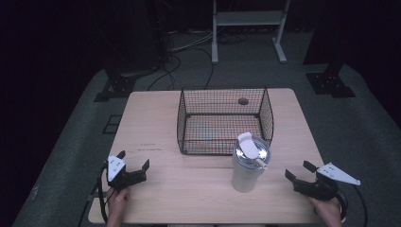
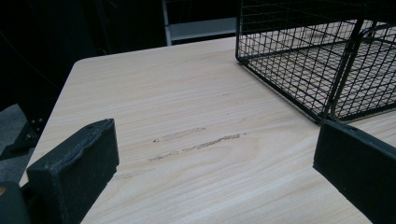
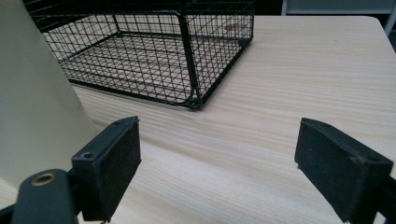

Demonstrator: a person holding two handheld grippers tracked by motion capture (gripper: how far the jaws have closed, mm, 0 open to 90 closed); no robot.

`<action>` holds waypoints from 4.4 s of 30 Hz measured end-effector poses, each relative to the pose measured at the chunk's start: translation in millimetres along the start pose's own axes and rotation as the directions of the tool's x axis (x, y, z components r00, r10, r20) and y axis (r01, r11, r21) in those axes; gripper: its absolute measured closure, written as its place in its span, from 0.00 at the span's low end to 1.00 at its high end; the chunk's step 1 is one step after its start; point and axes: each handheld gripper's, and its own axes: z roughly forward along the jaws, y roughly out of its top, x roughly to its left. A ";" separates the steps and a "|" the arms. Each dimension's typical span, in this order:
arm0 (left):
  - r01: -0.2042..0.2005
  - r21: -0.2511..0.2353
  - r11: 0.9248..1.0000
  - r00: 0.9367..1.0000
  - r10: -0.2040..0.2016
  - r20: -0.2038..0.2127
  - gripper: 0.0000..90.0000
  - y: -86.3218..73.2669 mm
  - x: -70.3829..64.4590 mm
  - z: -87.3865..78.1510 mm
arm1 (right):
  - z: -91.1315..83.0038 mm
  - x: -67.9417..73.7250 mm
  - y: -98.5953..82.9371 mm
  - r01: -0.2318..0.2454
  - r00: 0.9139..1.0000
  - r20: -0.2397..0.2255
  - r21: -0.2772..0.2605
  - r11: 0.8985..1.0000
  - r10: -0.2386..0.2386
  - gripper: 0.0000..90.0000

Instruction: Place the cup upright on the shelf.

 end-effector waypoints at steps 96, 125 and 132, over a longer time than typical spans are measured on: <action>-0.007 -0.002 1.000 1.000 0.007 0.006 0.00 -0.2 -0.9 -0.4 | 49.7 111.1 30.7 0.240 0.920 -0.312 -0.031 0.970 -0.238 0.10; -0.007 -0.005 1.000 1.000 0.007 0.007 0.00 -0.2 -0.8 -0.4 | 62.4 116.8 31.2 0.225 0.920 -0.304 -0.102 0.969 -0.246 0.10; -0.007 -0.005 1.000 1.000 0.007 0.007 0.00 -0.2 -0.7 -0.5 | 62.6 115.5 32.8 0.226 0.917 -0.316 -0.096 0.970 -0.244 0.10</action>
